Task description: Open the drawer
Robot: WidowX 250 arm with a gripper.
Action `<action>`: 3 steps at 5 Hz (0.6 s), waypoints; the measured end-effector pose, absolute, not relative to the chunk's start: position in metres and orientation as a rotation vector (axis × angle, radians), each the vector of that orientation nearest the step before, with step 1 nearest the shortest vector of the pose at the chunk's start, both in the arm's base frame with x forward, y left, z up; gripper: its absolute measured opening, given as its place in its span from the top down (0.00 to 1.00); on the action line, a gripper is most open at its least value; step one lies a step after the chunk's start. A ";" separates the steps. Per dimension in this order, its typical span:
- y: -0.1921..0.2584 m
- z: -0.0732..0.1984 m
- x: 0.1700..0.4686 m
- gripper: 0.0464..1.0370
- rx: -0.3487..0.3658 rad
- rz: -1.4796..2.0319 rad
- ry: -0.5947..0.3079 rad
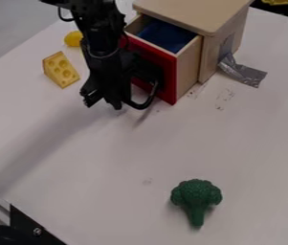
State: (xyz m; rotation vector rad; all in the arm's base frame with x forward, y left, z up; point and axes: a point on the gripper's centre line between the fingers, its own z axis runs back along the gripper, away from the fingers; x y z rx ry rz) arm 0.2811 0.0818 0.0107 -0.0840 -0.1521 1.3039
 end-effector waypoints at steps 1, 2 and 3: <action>0.082 0.009 0.278 0.90 -0.081 1.299 -0.157; 0.081 0.010 0.273 0.90 -0.078 1.303 -0.153; 0.084 0.010 0.265 0.90 -0.075 1.299 -0.147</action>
